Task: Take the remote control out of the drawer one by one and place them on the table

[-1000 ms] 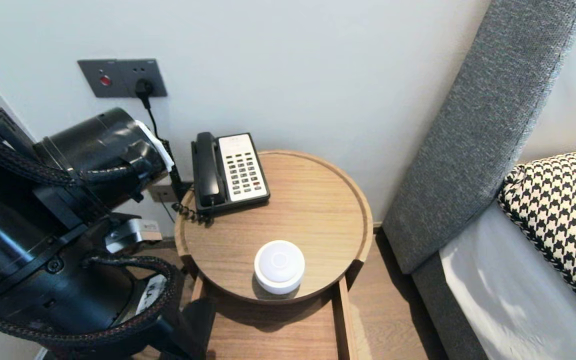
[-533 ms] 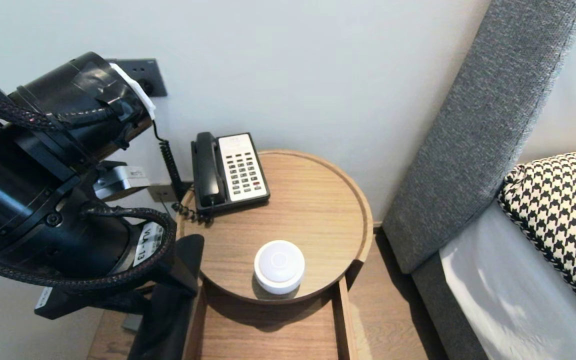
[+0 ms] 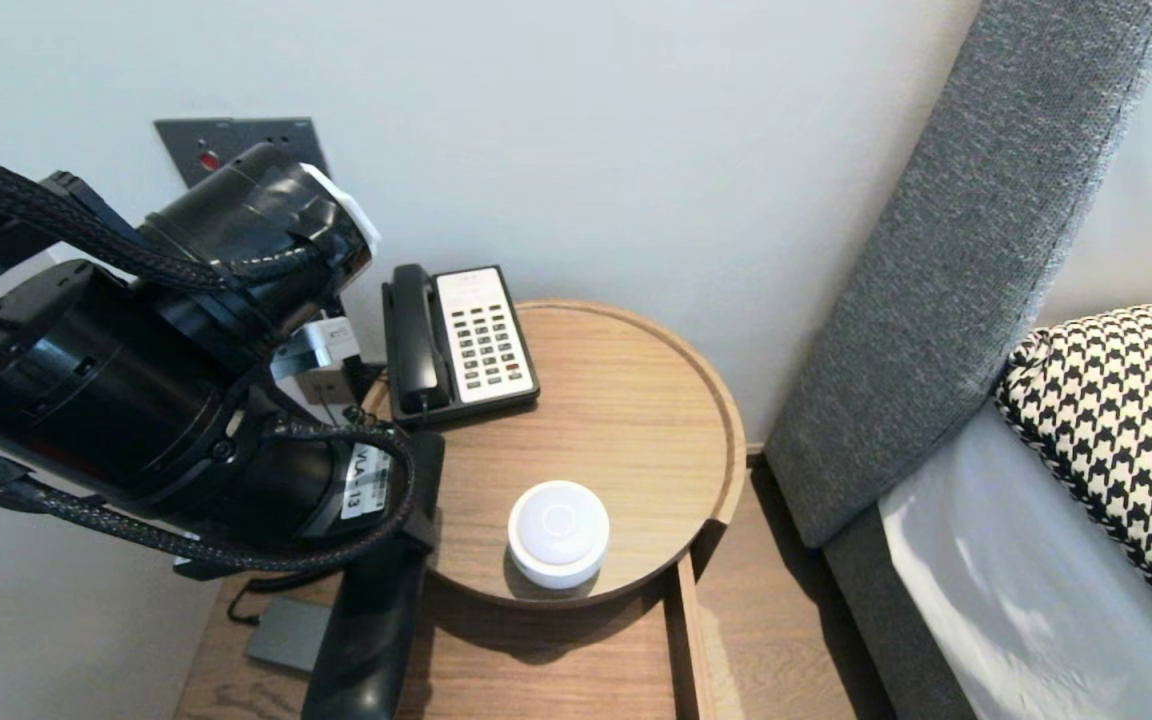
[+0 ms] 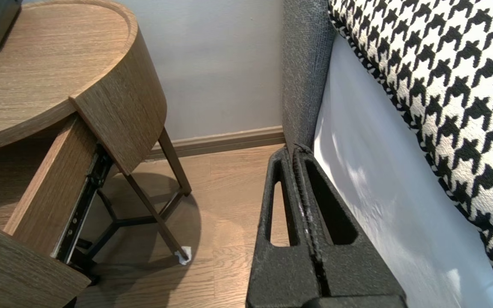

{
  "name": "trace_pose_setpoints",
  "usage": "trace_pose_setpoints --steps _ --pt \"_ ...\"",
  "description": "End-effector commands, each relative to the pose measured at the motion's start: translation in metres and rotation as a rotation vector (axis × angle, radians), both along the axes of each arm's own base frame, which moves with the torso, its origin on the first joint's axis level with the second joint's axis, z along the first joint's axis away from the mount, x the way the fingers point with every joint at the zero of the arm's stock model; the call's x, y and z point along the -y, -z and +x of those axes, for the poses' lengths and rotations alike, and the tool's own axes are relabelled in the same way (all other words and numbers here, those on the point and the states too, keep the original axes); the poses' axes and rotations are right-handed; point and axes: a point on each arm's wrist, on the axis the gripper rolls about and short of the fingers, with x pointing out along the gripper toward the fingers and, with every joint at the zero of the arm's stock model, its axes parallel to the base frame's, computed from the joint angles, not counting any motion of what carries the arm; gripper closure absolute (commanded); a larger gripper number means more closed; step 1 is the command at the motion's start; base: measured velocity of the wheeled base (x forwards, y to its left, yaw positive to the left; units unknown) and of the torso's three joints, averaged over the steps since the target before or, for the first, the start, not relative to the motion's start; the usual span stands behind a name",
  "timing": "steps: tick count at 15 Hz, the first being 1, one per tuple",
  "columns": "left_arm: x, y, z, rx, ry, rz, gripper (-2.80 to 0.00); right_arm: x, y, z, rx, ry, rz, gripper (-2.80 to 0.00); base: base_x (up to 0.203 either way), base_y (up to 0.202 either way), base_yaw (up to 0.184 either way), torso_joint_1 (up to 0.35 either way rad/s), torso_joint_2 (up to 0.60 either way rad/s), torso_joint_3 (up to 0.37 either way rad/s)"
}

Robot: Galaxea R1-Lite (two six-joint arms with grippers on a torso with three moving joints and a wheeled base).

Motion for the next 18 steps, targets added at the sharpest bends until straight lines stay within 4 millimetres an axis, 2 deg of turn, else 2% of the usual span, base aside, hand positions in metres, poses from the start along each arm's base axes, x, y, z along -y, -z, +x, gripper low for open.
trace_pose_setpoints --steps 1,8,18 --pt "0.009 0.014 0.009 -0.034 -0.006 0.03 0.0 0.0 0.007 0.002 -0.026 0.0 0.0 0.0 0.0 0.0 0.0 0.0 0.0 0.0" --pt "0.031 0.043 0.035 -0.05 -0.033 0.078 0.0 0.0 0.007 0.002 -0.026 0.0 0.0 0.0 0.0 0.0 0.0 0.0 0.0 0.0" --pt "0.048 0.062 0.054 -0.034 -0.037 0.076 0.0 0.0 0.007 0.002 -0.026 0.0 0.0 0.0 0.0 0.0 0.0 0.0 0.0 0.0"
